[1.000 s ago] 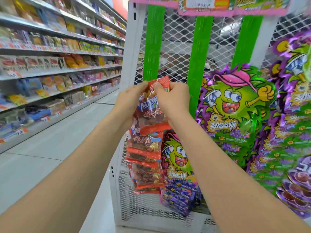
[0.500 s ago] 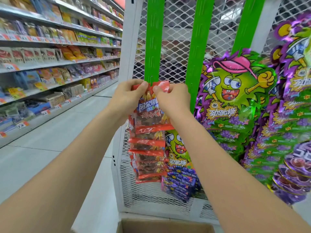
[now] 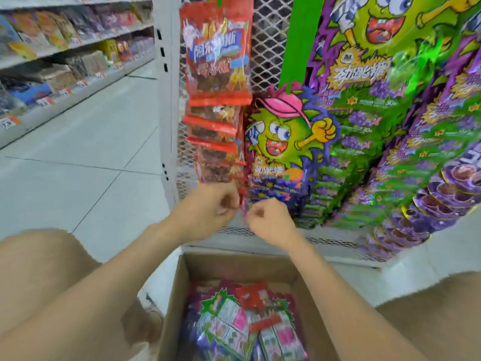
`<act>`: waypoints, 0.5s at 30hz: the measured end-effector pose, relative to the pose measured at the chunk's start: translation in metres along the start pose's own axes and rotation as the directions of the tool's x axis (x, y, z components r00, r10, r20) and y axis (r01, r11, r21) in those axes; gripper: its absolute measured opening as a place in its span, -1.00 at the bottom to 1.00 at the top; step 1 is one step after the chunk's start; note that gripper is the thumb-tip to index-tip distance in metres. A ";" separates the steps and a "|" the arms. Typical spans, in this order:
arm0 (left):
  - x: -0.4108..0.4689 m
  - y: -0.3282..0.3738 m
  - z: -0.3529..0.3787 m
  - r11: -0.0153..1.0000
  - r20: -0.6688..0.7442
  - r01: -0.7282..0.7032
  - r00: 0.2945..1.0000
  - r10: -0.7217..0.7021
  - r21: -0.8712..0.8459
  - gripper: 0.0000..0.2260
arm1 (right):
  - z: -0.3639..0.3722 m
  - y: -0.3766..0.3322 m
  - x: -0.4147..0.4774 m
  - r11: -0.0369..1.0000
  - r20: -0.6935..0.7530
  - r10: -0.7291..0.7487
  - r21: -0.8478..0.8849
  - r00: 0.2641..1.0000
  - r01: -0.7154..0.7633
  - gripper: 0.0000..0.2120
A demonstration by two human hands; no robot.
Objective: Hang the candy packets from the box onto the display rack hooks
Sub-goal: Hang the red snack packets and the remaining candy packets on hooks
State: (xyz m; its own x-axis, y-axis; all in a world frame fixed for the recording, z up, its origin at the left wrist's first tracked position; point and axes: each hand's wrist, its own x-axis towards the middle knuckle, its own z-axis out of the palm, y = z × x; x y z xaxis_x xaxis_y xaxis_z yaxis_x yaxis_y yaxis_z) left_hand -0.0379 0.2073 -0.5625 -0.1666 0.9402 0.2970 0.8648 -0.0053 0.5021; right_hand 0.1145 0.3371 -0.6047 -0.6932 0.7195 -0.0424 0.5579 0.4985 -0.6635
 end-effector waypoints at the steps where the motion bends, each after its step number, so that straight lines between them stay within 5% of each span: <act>1: -0.010 -0.008 0.020 0.999 0.170 0.045 0.984 -0.046 0.007 -0.87 | 0.021 0.037 -0.002 0.991 0.175 0.125 -0.077 0.977 -0.113 -0.79; 4: -0.030 -0.021 0.069 0.989 0.489 0.086 0.862 -0.133 0.117 -0.98 | 0.077 0.134 -0.017 0.905 0.418 0.369 -0.367 0.830 -0.217 -0.74; 9: -0.044 -0.031 0.117 0.957 0.702 0.172 0.651 -0.288 0.233 -0.88 | 0.152 0.201 -0.068 0.832 0.436 0.493 -0.487 0.752 -0.263 -0.63; 15: -0.050 -0.046 0.146 0.921 0.751 0.160 0.537 -0.384 0.356 -0.80 | 0.220 0.221 -0.094 0.847 0.427 0.400 -0.511 0.811 -0.148 -0.22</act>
State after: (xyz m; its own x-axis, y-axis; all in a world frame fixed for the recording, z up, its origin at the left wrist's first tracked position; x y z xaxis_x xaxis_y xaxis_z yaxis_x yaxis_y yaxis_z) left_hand 0.0003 0.2108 -0.7190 -0.0655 0.7625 -0.6437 0.9381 0.2668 0.2206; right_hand 0.2025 0.2731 -0.9118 -0.5342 0.5759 -0.6188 0.8081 0.5629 -0.1738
